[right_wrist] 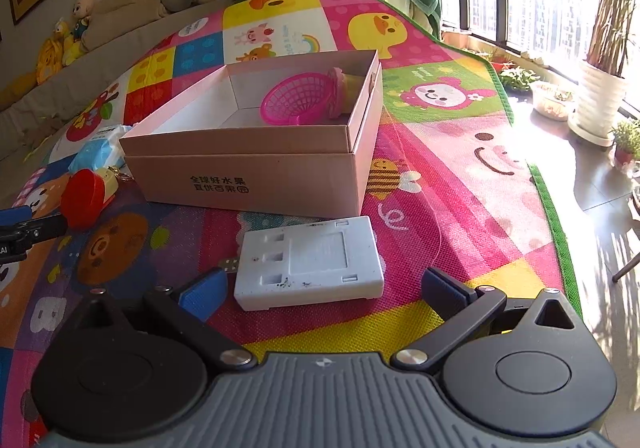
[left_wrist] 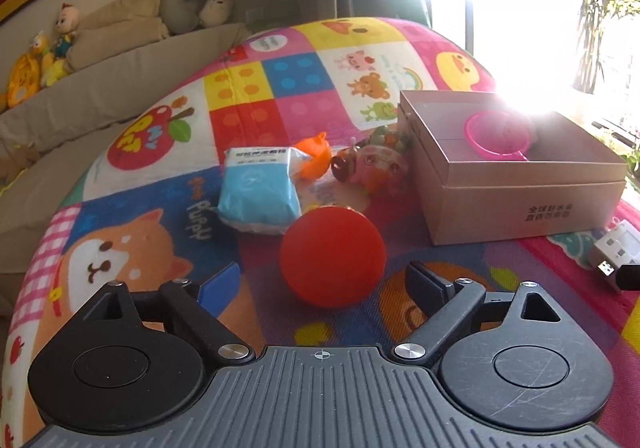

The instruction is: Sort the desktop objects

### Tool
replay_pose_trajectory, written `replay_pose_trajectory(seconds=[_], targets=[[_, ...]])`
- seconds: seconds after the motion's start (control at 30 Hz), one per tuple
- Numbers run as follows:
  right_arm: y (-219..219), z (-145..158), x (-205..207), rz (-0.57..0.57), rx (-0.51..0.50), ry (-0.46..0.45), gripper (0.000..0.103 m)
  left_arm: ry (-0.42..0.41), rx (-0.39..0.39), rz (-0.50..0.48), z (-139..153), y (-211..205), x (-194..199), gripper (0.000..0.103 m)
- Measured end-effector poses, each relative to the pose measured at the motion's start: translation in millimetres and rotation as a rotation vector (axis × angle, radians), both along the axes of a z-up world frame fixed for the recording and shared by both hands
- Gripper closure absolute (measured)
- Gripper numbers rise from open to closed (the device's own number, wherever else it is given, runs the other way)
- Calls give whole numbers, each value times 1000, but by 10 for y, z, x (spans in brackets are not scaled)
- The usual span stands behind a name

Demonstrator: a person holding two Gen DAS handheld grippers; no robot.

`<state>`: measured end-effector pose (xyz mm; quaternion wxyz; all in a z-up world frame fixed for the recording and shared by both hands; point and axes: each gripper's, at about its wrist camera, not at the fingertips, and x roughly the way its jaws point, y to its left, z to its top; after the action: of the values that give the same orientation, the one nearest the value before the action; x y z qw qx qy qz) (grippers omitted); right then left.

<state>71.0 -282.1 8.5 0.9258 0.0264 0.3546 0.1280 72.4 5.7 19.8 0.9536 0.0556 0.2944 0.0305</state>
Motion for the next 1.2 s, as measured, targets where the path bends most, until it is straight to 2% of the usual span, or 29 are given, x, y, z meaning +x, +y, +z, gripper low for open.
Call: replay_pose_trajectory(seconds=[0.03,0.1,0.17,0.3,0.43,0.53,0.6,0.63,0.7,0.77,0.83,0.9,0.97,1.07,1.13,1.2], targets=[[-4,-2,5,0,0,0,0,9,26,8,-31,-40,77,12],[-12,-2,2,-1,4,-1,0,22,45,13,-62,-61,147,27],[-29,-2,2,-1,14,-1,0,38,44,12,-79,-41,157,35],[-37,-3,6,-1,12,0,0,27,44,-27,-32,-39,-34,35],[-2,-7,10,5,-15,8,0,45,4,-171,34,-174,-453,35],[7,-4,17,23,-31,18,0,69,7,-251,-31,-310,-699,33],[25,6,23,42,-50,26,0,92,4,-262,-90,-357,-766,20],[32,21,39,52,-56,34,0,98,-1,-257,-120,-360,-777,18],[15,101,63,70,-17,27,0,100,-11,-242,-140,-346,-777,10],[9,293,29,65,8,-81,0,107,-39,-220,-151,-291,-743,8],[49,521,70,44,-12,-189,0,123,-74,-210,-169,-242,-701,6],[134,687,267,-6,-80,-222,0,130,-101,-201,-176,-206,-676,4],[210,742,597,-44,-140,-209,8,129,-127,-198,-179,-166,-679,3],[337,630,1045,-40,-239,-137,21,121,-142,-197,-181,-148,-705,2],[480,476,1316,-13,-353,-103,26,117,-159,-198,-181,-130,-705,1],[576,396,1466,37,-375,-74,28,114,-176,-199,-178,-110,-705,1]])
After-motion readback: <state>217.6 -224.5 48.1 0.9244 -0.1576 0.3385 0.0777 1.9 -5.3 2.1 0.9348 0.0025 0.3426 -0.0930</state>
